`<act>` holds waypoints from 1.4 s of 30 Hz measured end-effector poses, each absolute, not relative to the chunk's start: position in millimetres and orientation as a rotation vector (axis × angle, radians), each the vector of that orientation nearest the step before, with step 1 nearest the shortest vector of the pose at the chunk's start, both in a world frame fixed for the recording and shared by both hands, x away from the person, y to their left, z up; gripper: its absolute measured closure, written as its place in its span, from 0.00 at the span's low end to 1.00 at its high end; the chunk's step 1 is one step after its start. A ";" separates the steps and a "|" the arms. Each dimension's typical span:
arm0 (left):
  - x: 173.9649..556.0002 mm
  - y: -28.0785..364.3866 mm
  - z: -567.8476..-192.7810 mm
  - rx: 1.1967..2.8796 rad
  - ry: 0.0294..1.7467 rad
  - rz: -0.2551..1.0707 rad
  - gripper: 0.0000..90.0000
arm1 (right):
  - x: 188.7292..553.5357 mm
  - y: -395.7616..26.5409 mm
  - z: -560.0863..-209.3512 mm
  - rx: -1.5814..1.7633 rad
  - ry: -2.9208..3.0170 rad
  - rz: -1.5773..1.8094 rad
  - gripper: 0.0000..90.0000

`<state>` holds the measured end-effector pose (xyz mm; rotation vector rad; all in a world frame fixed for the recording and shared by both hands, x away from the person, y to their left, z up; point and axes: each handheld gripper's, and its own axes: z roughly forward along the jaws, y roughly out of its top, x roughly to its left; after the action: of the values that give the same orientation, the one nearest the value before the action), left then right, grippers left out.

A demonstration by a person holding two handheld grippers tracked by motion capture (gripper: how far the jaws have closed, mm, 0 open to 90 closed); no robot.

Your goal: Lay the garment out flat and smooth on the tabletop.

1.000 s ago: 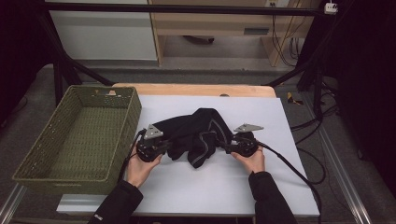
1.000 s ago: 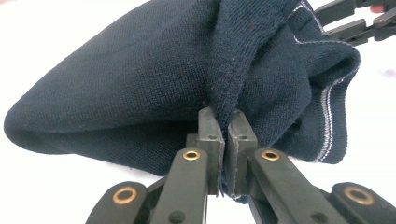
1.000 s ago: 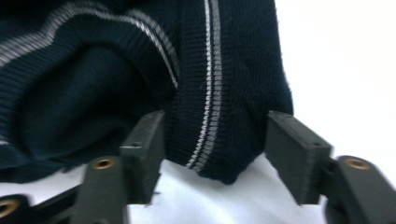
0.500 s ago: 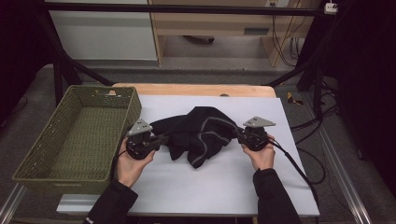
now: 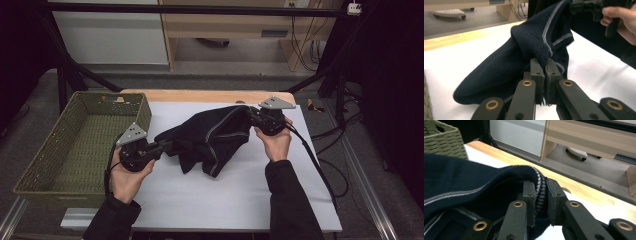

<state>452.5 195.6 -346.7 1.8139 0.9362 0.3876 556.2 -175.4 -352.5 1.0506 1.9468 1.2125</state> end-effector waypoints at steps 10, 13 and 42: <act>473.2 193.9 -383.8 1.873 1.023 0.371 0.96 | 599.1 -155.8 -409.3 1.164 2.046 1.016 0.61; 475.6 192.5 -389.3 1.884 1.040 0.370 0.96 | 591.7 -158.5 -413.3 1.170 2.064 1.009 0.48; 481.4 184.7 -404.0 1.943 1.003 0.376 0.95 | 483.4 -103.8 -469.3 1.113 2.387 1.244 0.30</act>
<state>481.4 184.7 -404.0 1.9427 1.0029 0.3757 483.4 -103.8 -469.3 1.1131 2.3874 1.2444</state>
